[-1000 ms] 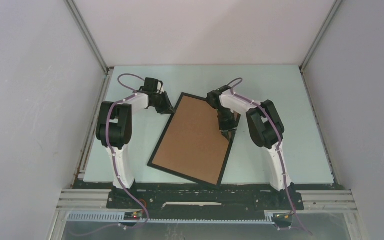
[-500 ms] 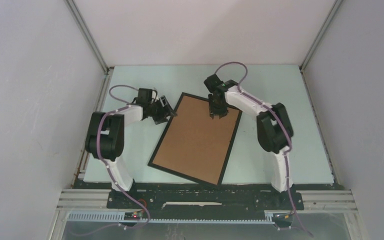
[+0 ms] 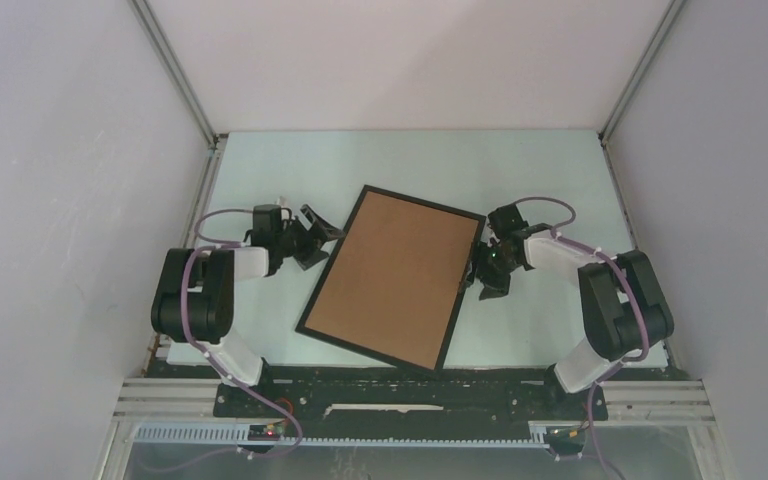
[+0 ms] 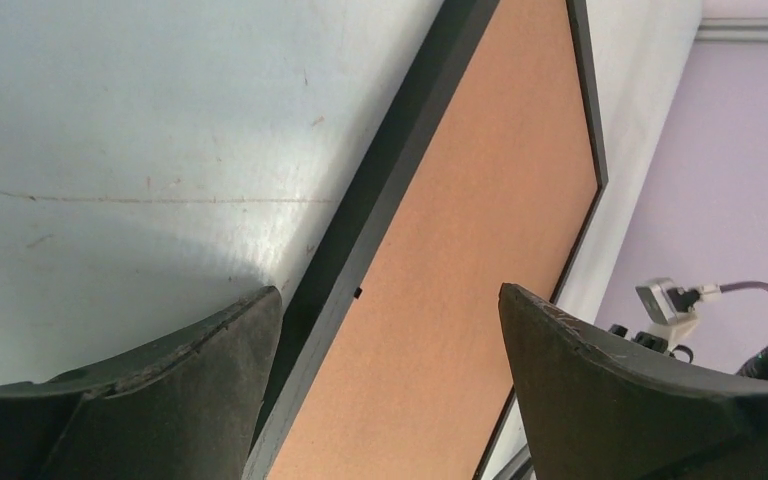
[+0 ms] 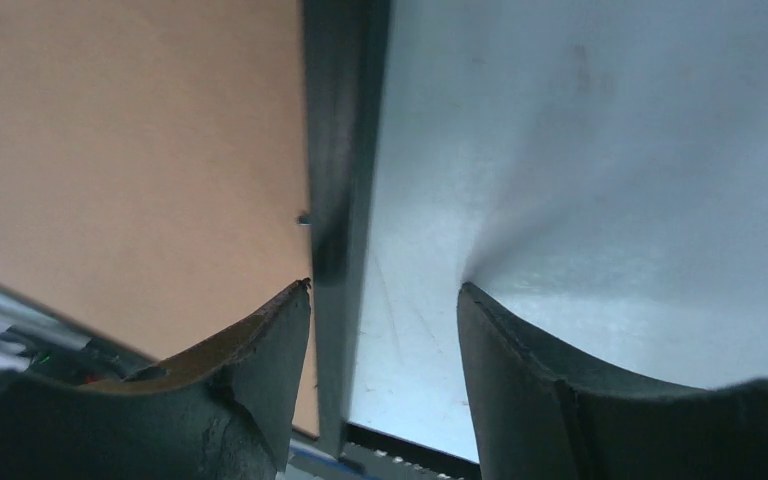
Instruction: Put the photo into the frame
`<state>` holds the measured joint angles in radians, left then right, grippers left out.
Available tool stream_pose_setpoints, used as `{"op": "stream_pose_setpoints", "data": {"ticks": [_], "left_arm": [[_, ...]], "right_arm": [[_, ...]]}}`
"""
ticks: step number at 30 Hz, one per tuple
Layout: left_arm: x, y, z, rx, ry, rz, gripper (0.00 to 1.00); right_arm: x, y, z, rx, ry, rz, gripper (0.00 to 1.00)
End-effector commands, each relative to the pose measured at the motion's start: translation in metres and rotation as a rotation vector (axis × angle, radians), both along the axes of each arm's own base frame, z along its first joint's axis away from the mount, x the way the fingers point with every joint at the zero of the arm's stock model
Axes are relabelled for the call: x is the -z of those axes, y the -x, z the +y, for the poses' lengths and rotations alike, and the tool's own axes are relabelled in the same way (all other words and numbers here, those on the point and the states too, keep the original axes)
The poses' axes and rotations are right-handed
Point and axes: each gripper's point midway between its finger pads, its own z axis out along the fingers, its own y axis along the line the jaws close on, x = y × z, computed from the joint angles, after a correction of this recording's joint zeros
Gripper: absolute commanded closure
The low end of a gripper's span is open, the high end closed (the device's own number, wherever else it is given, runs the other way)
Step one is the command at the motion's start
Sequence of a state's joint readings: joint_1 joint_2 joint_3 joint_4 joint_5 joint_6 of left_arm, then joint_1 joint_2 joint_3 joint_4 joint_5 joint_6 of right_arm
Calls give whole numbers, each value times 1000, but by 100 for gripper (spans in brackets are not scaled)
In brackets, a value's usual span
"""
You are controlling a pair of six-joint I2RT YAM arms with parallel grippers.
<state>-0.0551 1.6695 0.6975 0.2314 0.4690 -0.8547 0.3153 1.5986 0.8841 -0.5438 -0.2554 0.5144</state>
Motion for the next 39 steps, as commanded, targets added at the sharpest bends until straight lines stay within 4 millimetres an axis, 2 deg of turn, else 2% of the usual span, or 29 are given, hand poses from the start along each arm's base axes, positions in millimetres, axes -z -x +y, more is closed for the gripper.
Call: {"op": "stream_pose_setpoints", "data": {"ticks": [1, 4, 7, 10, 13, 16, 20, 22, 25, 28, 31, 35, 37, 39], "left_arm": [[26, 41, -7, 34, -8, 98, 9], [27, 55, -15, 45, 7, 92, 9], [22, 65, -34, 87, 24, 75, 9], [16, 70, -54, 125, 33, 56, 9], [19, 72, -58, 111, 31, 54, 9], [20, 75, -59, 68, 83, 41, 8], [15, 80, -56, 45, 119, 13, 9], [12, 79, -54, 50, 109, -9, 10], [10, 79, -47, 39, 74, -43, 12], [10, 80, -44, 34, 57, -62, 12], [10, 82, -43, 26, 69, -77, 13], [9, 81, -43, 6, 88, -84, 13], [10, 81, -43, 6, 89, -85, 13], [9, 81, -44, 9, 95, -86, 14]], "right_arm": [[-7, -30, 25, 16, -140, -88, 35], [4, -39, 40, 21, -181, -54, 36], [8, -57, 53, 20, -225, -61, 37], [3, -88, 56, 18, -242, -73, 37], [-2, -97, 43, 17, -211, -75, 38], [-6, -77, 14, 19, -122, -72, 39], [-17, -26, -5, 38, -224, -59, 38], [-17, -4, -11, 47, -242, -59, 39], [-17, 19, -5, 34, -287, -36, 41], [-19, 30, -13, 79, -295, -49, 42], [-18, 42, -29, 111, -217, -46, 41], [-20, 64, -28, 125, -220, 2, 42], [-21, 68, -26, 154, -232, -8, 49], [-18, 67, -30, 203, -224, -37, 63]]}}
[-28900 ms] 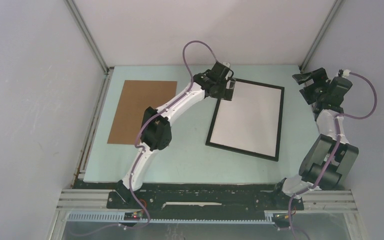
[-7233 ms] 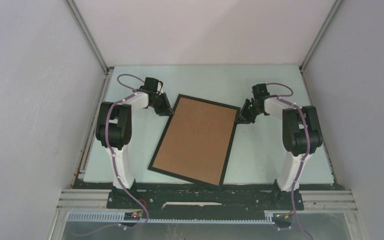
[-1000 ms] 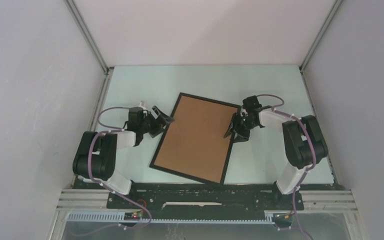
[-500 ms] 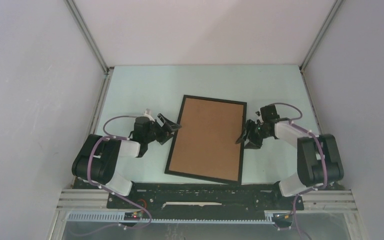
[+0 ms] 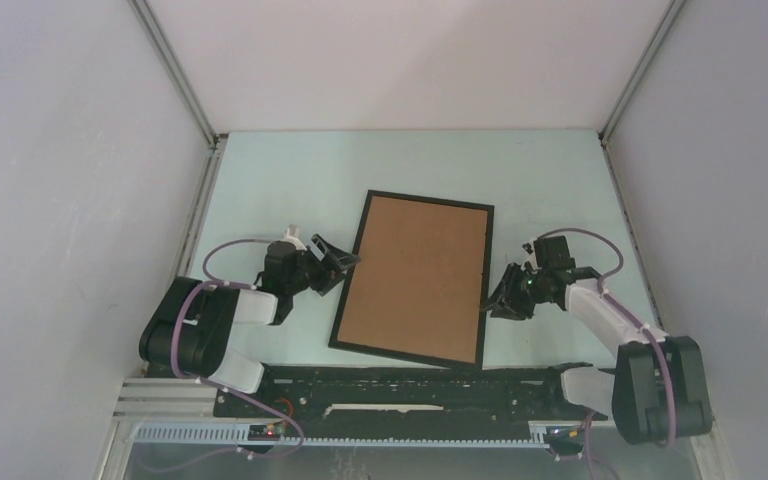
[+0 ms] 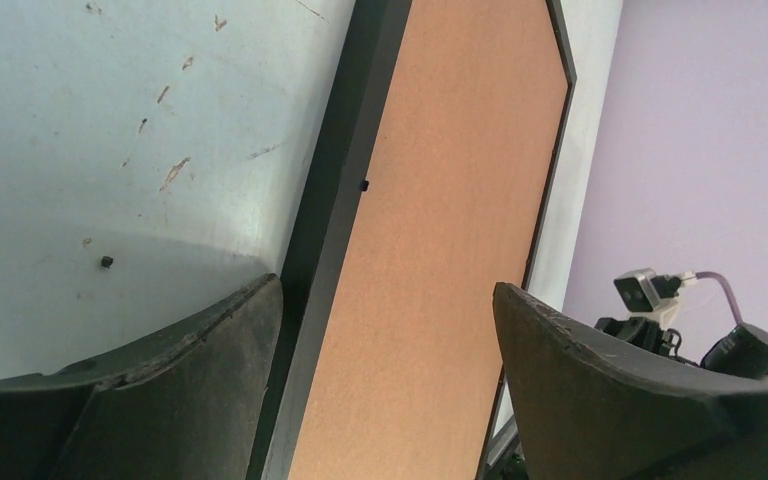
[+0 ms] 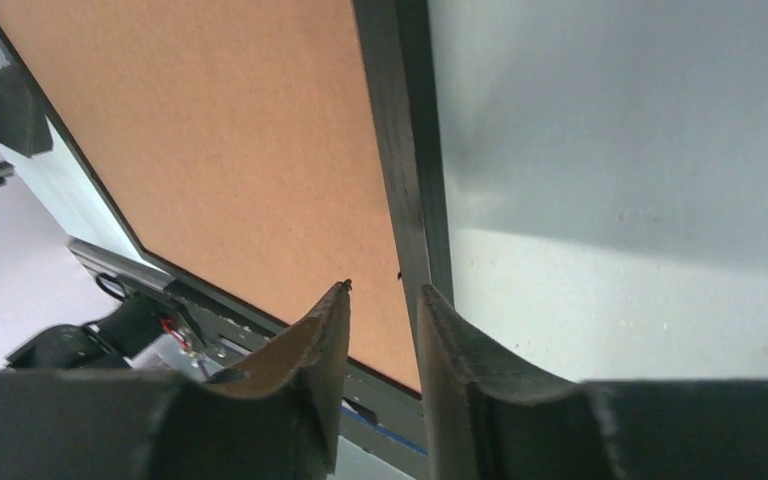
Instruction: Put the photo into the frame
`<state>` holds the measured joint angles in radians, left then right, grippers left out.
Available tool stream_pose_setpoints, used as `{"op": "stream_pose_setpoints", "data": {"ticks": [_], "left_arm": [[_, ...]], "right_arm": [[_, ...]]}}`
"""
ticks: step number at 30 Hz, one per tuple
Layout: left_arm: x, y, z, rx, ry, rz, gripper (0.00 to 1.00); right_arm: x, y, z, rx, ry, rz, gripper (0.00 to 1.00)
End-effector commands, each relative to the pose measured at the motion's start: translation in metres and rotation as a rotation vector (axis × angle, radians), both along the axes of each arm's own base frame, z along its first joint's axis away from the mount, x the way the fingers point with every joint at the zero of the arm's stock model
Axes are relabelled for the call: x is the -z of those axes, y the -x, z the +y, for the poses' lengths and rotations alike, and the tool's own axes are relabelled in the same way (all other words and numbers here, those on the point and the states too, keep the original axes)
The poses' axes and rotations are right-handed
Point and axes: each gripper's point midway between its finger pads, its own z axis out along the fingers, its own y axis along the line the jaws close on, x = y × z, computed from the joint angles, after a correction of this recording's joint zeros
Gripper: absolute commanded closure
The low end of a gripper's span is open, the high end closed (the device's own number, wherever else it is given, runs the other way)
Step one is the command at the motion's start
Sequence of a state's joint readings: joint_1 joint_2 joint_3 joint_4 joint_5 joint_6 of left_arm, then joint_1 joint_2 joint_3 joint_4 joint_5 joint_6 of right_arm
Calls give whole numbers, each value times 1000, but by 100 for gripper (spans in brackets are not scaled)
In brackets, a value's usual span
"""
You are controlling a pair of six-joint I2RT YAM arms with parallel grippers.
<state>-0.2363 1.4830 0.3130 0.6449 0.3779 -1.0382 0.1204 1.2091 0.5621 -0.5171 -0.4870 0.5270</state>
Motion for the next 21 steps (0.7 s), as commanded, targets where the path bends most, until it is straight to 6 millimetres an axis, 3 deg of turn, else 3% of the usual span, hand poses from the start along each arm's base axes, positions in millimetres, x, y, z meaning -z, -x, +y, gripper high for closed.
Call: {"op": "stream_pose_setpoints", "data": {"ticks": [1, 8, 16, 21], "left_arm": [[12, 11, 1, 3, -6, 40, 14], [12, 11, 1, 1, -8, 40, 13], [12, 10, -1, 10, 1, 37, 14], [13, 10, -2, 12, 6, 40, 14]], "right_arm": [[5, 10, -4, 94, 4, 3, 66], [23, 20, 0, 56, 0, 60, 68], [31, 17, 14, 10, -13, 77, 71], [36, 13, 11, 6, 28, 69, 71]]}}
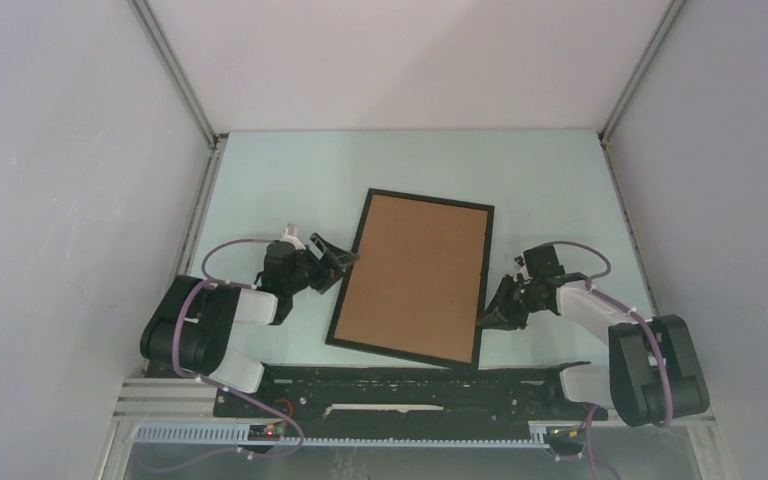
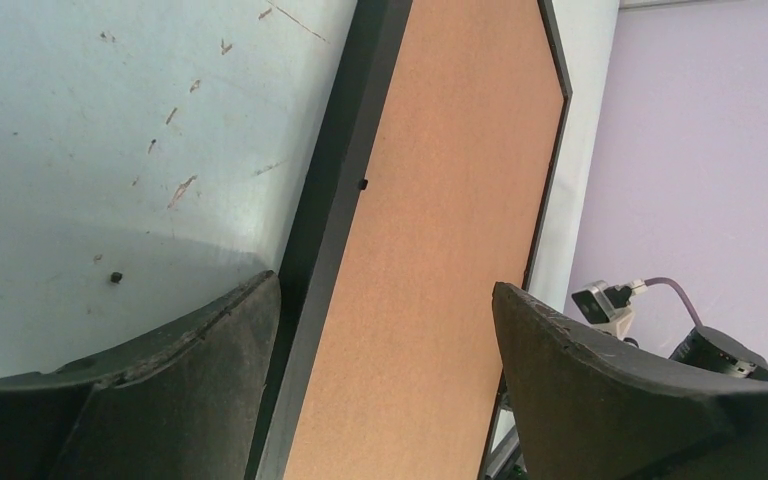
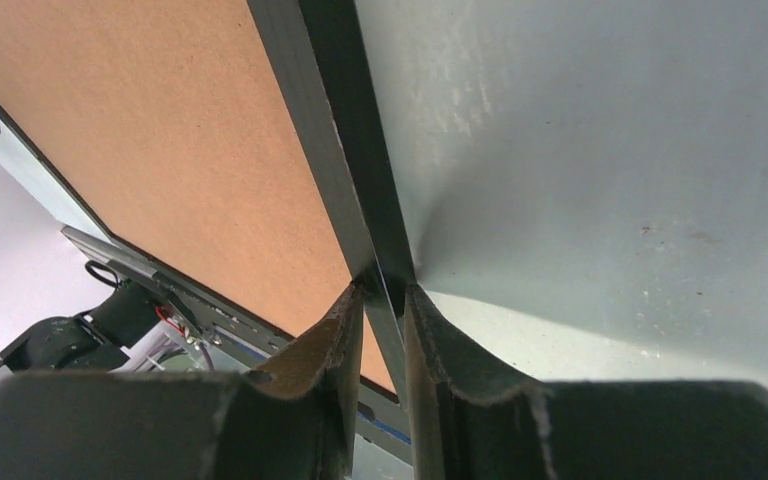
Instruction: Put the photo into the frame
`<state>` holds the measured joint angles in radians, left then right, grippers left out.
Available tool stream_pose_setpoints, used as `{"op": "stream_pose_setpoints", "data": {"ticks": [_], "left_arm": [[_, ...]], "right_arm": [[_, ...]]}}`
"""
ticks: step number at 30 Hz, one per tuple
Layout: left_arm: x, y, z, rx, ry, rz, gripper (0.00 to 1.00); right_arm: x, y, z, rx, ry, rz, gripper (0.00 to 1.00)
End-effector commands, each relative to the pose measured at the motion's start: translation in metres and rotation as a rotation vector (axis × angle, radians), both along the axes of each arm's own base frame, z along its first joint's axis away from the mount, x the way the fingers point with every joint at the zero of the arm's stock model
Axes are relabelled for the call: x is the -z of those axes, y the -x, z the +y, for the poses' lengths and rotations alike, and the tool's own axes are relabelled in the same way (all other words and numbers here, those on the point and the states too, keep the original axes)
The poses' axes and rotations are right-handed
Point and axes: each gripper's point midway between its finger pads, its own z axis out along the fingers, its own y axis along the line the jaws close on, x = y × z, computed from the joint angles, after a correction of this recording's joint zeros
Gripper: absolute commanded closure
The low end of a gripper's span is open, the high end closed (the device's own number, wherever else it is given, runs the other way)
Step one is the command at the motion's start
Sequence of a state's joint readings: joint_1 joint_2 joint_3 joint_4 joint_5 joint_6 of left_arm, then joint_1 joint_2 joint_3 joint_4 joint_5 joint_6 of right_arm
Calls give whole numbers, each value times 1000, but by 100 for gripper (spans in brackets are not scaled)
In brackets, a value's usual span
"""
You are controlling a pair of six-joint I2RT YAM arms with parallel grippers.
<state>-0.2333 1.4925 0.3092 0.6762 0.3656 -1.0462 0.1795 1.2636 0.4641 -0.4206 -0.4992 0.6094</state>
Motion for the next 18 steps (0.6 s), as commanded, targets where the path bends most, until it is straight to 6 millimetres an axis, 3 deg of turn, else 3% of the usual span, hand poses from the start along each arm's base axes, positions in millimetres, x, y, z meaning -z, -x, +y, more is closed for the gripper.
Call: {"op": "stream_pose_setpoints", "data": {"ticks": [1, 18], "left_arm": [[14, 14, -4, 31, 4, 55, 14], [11, 17, -13, 53, 36, 33, 14]], "right_arm": [[8, -12, -3, 0, 62, -32, 71], [18, -40, 17, -92, 379, -15, 72]]}}
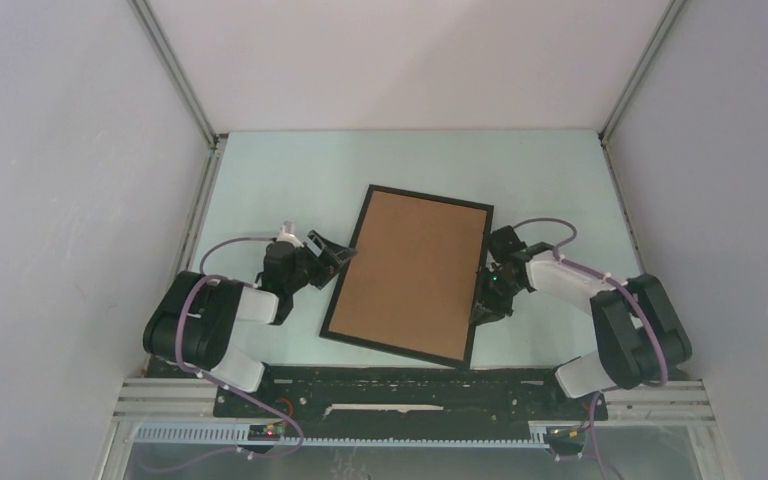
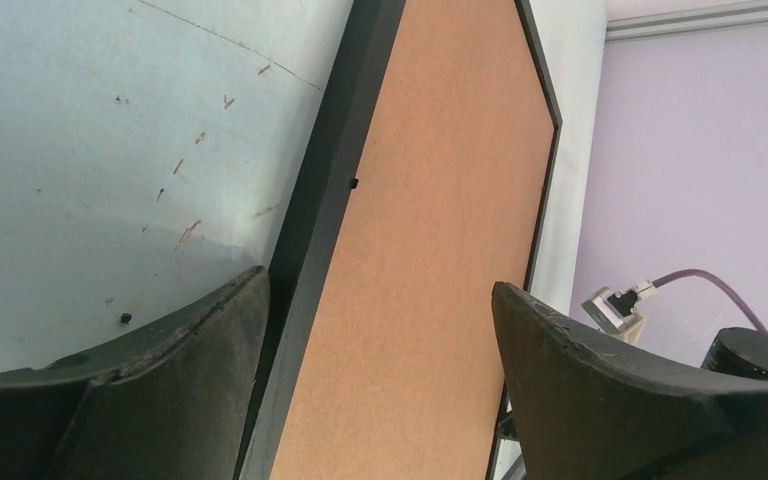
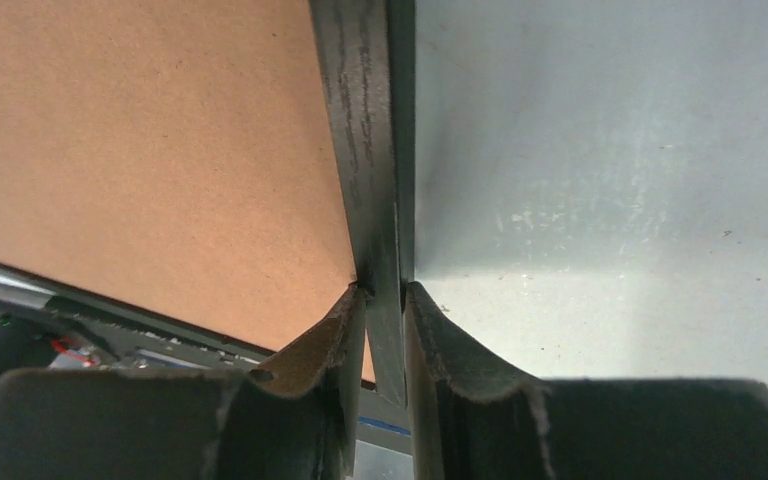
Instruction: Put the photo into the frame
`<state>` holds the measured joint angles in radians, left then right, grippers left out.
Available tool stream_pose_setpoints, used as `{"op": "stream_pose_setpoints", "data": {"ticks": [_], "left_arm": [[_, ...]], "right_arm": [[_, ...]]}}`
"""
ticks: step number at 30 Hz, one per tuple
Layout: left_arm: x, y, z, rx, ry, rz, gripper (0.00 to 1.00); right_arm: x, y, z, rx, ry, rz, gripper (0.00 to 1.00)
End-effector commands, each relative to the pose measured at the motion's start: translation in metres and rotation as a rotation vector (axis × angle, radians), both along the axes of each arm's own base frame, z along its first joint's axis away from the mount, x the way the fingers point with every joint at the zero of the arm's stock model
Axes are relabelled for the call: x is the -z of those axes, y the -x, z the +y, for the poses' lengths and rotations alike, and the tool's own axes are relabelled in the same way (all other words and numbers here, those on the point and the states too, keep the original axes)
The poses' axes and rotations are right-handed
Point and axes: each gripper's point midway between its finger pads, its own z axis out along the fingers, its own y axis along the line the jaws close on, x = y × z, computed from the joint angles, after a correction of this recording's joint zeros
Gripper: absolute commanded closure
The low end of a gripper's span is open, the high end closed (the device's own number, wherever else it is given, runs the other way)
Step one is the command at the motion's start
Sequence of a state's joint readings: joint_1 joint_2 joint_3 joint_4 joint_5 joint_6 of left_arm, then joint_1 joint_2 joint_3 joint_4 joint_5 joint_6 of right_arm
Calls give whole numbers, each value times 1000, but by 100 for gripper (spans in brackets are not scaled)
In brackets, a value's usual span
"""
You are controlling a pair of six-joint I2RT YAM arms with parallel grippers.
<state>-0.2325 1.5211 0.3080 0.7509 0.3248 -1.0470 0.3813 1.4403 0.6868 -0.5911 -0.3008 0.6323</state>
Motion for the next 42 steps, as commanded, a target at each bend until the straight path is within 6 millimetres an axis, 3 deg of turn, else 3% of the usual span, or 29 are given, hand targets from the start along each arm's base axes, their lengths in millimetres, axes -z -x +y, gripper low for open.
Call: {"op": "stream_pose_setpoints", "data": {"ticks": [1, 6, 13, 23, 27, 31, 34, 38, 42], "left_arm": [[13, 28, -17, 90, 47, 79, 14], [13, 29, -19, 95, 61, 74, 14], [12, 29, -21, 103, 83, 70, 14], [13, 30, -23, 111, 96, 69, 14], [10, 30, -20, 96, 89, 51, 12], [1, 30, -13, 71, 85, 15, 10], [-8, 30, -13, 76, 98, -6, 8], [-7, 38, -9, 95, 41, 9, 3], [5, 48, 8, 108, -140, 99, 0]], "right_arm": [[17, -37, 3, 9, 188, -104, 72], [22, -55, 12, -52, 346, -106, 72], [30, -65, 27, -149, 545, -91, 72], [39, -91, 69, -327, 662, -82, 71], [-10, -113, 82, -361, 689, -222, 66], [-71, -116, 91, -271, 357, -319, 52], [-89, -116, 63, -157, 209, -364, 39], [-64, -108, 19, -53, 92, -290, 36], [-36, -104, -24, 40, 123, -262, 35]]}}
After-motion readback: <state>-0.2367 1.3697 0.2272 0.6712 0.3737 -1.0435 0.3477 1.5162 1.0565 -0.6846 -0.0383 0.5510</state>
